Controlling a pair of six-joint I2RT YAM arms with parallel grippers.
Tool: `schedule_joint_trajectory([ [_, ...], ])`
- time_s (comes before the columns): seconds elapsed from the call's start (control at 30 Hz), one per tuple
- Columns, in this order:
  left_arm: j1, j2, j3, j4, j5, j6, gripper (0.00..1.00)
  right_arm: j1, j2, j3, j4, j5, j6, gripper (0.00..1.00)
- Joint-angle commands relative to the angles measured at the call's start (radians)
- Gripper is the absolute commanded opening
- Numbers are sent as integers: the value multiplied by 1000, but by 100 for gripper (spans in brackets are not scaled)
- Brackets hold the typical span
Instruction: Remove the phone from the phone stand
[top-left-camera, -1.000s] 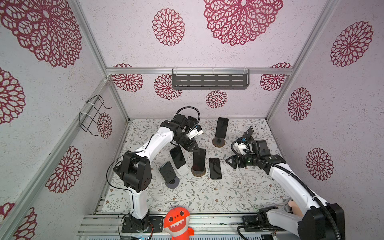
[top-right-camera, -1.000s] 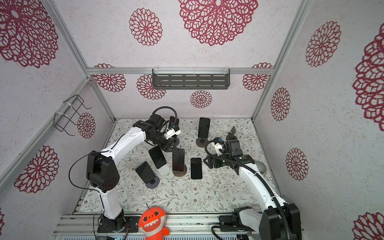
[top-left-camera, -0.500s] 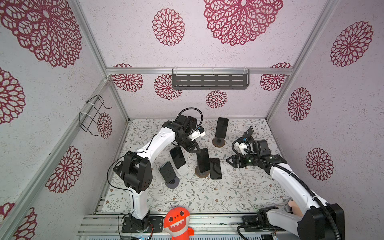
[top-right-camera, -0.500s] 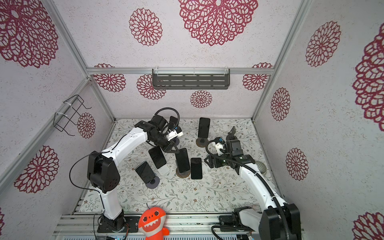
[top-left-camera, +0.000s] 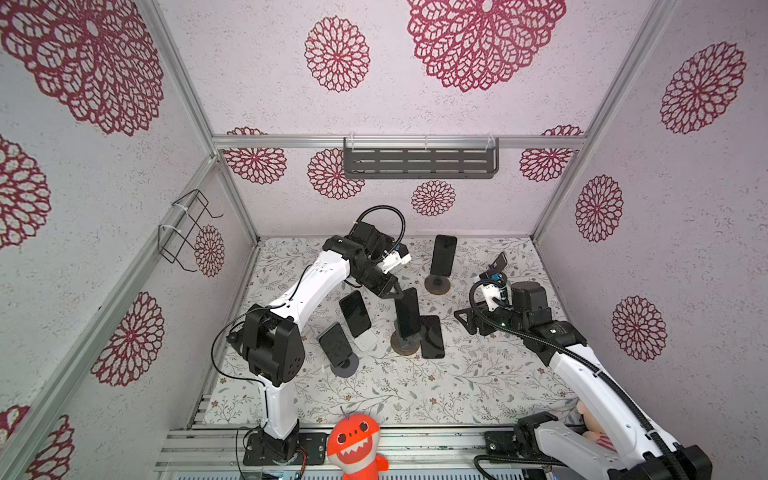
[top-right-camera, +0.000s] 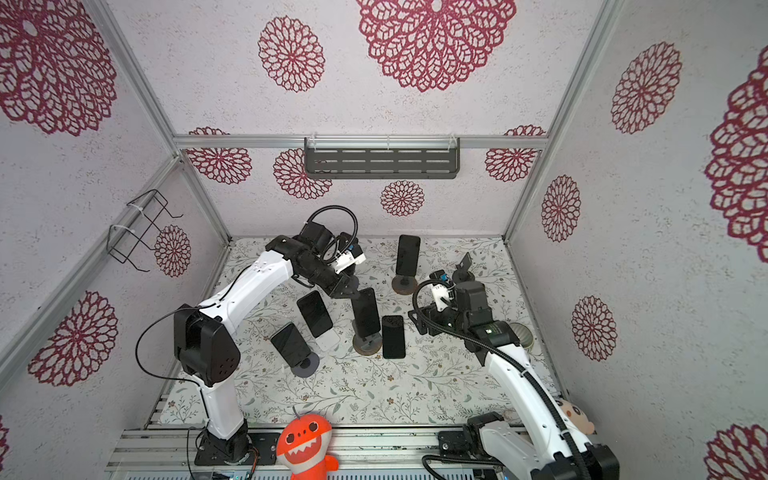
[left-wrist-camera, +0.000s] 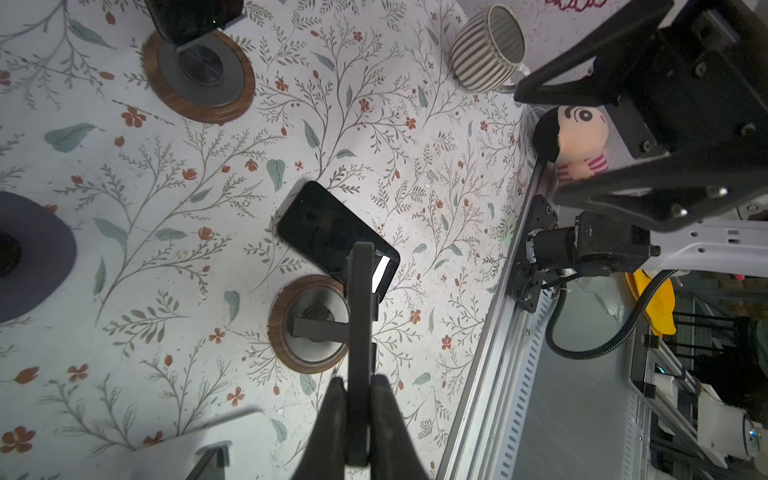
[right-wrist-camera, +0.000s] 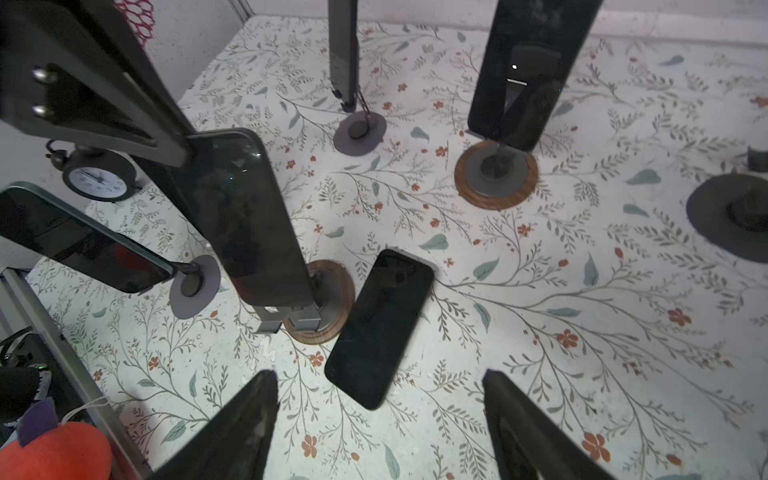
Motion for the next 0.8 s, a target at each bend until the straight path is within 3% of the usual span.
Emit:
schedule_joint_trajectory([
  [0.0, 8, -56, 65, 9, 36, -51, 0, 80, 14, 66, 36, 77, 12, 82],
  [0.37, 14, -43, 214, -98, 102, -181, 0, 289, 223, 264, 67, 211, 32, 93],
  [0.53, 15, -47, 214, -100, 115, -189, 0, 309, 302, 301, 119, 209, 46, 99],
  [0.77, 21, -45, 215, -86, 126, -210, 0, 332, 385, 334, 157, 185, 60, 99],
])
